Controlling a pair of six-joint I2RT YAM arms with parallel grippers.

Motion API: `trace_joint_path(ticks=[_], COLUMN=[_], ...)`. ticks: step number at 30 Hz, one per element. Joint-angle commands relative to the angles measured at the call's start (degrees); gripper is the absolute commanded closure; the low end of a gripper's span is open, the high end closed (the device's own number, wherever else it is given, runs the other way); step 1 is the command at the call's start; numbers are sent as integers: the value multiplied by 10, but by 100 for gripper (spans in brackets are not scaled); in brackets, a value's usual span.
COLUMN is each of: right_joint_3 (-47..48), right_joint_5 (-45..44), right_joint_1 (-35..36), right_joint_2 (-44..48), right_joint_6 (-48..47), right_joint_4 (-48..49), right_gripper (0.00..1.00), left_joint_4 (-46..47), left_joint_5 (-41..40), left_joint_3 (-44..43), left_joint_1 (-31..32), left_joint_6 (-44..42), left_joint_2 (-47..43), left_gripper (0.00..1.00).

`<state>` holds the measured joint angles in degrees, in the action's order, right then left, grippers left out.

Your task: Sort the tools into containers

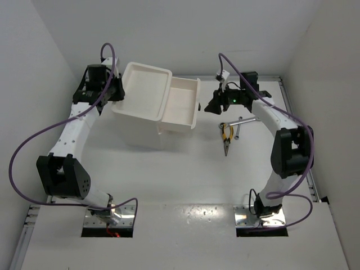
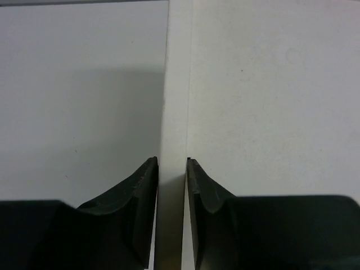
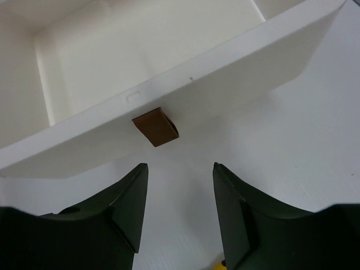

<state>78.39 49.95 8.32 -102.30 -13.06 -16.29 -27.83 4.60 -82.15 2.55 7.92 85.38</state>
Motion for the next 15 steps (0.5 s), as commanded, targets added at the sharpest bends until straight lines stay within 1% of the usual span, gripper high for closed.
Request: trace_joint_path(ticks=[1,3,4,7,8,11,13,14,15], right_joint_3=[-7,-13,-20,-49,-60,-111,-139,-146,-159], right_joint_5=[6,1,1,-13,-13,-62,-81,-106,-121], right_joint_1=[1,-4,-4,-10,-10,-15,-21,-21,-21], right_joint_2=[40,54,54,66,75,109,137,147,156], right_joint_6=[12,17,17,30,38,74,90,90,101], right_joint_4=[27,27,27,41,50,117,132,137,137], right_gripper=[49,48,48,48,48,45,42,40,34], left_joint_4=[-2,-2,-2,-2,3,3,8,9,15], left_joint_5=[20,32,32,55,55,55,45,38,27], left_joint_3=[-34,-42,-49,-57,-64,-78,-96,-101,-107], left_joint_1=[-3,-3,-3,-3,-3,-3,-3,-3,-3], left_joint_6=[35,29,29,10,10,-3,-3,-3,-8], left_joint_2=[3,3,3,-3,-3,-8,-14,-21,-28], left_gripper=[66,56,48,35,33,31,30,28,27])
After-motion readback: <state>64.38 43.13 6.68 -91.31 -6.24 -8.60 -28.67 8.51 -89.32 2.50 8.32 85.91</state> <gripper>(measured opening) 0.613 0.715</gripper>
